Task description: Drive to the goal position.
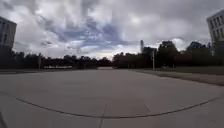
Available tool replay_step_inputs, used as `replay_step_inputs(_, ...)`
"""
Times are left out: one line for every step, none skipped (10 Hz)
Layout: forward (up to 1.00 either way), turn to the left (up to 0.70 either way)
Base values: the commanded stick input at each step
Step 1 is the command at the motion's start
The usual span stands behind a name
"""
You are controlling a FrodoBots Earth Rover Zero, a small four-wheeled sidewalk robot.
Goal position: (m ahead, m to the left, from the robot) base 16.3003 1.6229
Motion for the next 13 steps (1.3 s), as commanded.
replay_step_inputs(1.0, 0.04)
replay_step_inputs(1.0, 0.0)
replay_step_inputs(1.0, 0.0)
replay_step_inputs(1.0, 0.0)
replay_step_inputs(1.0, 0.0)
replay_step_inputs(1.0, 0.0)
replay_step_inputs(1.0, 0.02)
replay_step_inputs(1.0, -0.06)
replay_step_inputs(1.0, -0.36)
replay_step_inputs(1.0, -0.4)
replay_step_inputs(1.0, -0.27)
replay_step_inputs(1.0, -0.07)
replay_step_inputs(1.0, 0.0)
